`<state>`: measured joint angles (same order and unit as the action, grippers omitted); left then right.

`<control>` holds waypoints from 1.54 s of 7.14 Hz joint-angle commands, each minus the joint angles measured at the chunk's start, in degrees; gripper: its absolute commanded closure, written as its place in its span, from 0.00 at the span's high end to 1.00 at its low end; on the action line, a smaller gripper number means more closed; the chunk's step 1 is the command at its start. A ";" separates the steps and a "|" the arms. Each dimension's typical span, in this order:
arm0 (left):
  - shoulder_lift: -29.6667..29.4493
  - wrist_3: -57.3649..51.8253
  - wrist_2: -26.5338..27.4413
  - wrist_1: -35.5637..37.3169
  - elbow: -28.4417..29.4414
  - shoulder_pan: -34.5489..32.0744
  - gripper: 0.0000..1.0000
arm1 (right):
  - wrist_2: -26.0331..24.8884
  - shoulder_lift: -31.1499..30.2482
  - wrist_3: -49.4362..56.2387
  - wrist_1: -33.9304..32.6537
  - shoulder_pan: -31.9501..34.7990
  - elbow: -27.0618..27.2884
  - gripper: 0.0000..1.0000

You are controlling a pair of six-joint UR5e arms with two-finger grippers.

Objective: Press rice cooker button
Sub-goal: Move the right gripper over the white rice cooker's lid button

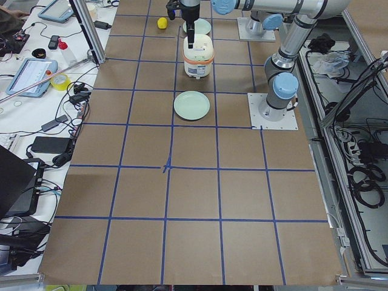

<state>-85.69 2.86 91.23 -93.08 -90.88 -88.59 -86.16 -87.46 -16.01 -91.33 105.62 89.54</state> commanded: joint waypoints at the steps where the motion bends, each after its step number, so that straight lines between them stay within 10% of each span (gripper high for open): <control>1: 0.00 -0.05 0.00 0.00 0.00 0.00 1.00 | 0.38 3.33 -0.69 -0.17 3.88 1.60 0.11; 11: 0.00 -0.05 0.00 0.00 0.00 0.00 1.00 | 2.48 6.33 -4.47 -13.70 6.88 8.45 0.06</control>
<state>-85.69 2.88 91.23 -93.08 -90.88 -88.59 -83.92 -81.48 -20.35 -104.42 112.43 97.97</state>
